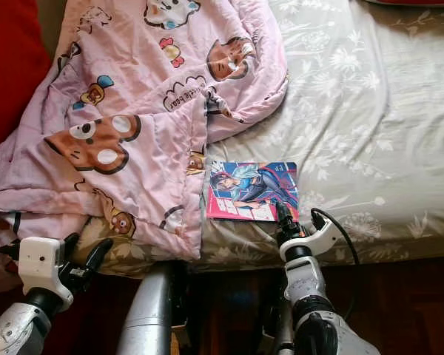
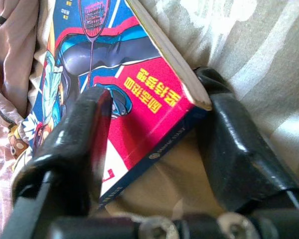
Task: Clean up the room
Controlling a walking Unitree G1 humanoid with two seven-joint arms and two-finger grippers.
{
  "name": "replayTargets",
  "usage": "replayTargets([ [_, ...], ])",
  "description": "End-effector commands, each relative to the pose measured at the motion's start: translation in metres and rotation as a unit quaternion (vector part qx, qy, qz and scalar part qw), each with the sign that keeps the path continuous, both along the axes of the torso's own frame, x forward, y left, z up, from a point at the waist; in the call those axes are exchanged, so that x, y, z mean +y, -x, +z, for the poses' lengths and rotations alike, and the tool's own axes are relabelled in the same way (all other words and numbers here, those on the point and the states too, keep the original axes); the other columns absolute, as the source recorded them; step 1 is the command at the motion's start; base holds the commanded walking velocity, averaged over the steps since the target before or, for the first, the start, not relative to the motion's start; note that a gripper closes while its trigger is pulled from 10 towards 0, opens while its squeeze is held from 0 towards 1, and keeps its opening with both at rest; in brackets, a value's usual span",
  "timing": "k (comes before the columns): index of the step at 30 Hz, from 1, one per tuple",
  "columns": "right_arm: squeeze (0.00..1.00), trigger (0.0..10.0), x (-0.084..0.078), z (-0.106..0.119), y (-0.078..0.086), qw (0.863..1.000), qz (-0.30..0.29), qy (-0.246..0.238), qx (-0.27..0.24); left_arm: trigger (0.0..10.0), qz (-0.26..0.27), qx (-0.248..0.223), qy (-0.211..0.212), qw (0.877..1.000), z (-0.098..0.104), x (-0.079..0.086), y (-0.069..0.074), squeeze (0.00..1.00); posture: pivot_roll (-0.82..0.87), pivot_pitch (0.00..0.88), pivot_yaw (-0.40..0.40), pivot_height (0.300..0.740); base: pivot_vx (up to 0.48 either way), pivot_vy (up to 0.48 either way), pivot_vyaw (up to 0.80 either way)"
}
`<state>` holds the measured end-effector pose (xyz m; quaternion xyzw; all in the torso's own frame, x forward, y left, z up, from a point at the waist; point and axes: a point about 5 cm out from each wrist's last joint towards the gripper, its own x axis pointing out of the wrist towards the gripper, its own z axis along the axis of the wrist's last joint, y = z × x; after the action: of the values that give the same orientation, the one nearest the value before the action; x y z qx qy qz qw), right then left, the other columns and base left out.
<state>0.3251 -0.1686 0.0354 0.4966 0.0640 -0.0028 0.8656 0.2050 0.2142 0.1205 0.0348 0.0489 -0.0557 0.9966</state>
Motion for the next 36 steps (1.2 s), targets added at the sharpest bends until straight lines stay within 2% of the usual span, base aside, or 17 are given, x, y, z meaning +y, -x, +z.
replayTargets([
  [1,0.0,0.0,0.023,-0.013,0.008,0.998,0.047,-0.019,0.027,10.0,0.006,0.01,-0.005,1.0,-0.002,0.004,0.007,0.0,0.39,0.385,0.099,0.591,0.0,0.0,0.0],
  [12,0.0,0.0,0.018,-0.013,0.009,0.999,0.036,-0.019,0.021,10.0,0.003,0.009,-0.007,1.0,-0.003,0.003,0.005,0.0,0.38,0.379,0.097,0.591,0.0,0.0,0.0],
  [20,0.0,0.0,0.009,-0.013,0.009,0.999,0.006,-0.024,0.022,10.0,0.005,0.005,-0.003,1.0,-0.005,0.001,-0.002,0.0,0.37,0.355,0.087,0.591,0.0,0.0,0.0],
  [27,0.0,0.0,-0.007,-0.009,0.007,0.999,-0.043,-0.027,0.016,10.0,0.004,-0.009,0.003,1.0,-0.008,-0.004,-0.017,0.0,0.34,0.287,0.063,0.591,0.0,0.0,0.0],
  [32,0.0,0.0,-0.027,-0.001,0.005,0.996,-0.08,0.024,0.004,10.0,0.016,-0.019,0.012,1.0,-0.013,-0.004,-0.032,0.0,0.29,0.228,0.032,0.591,0.0,0.0,0.0],
  [34,0.0,0.0,-0.037,0.009,0.001,0.994,-0.098,0.042,-0.022,10.0,0.022,-0.027,0.022,0.999,-0.015,-0.005,-0.04,0.0,0.26,0.198,0.015,0.591,0.0,0.0,0.0],
  [36,0.0,0.0,-0.039,0.012,0.0,0.993,-0.102,0.049,-0.028,10.0,0.023,-0.028,0.023,0.999,-0.015,-0.006,-0.043,0.0,0.25,0.19,0.011,0.591,0.0,0.0,0.0],
])
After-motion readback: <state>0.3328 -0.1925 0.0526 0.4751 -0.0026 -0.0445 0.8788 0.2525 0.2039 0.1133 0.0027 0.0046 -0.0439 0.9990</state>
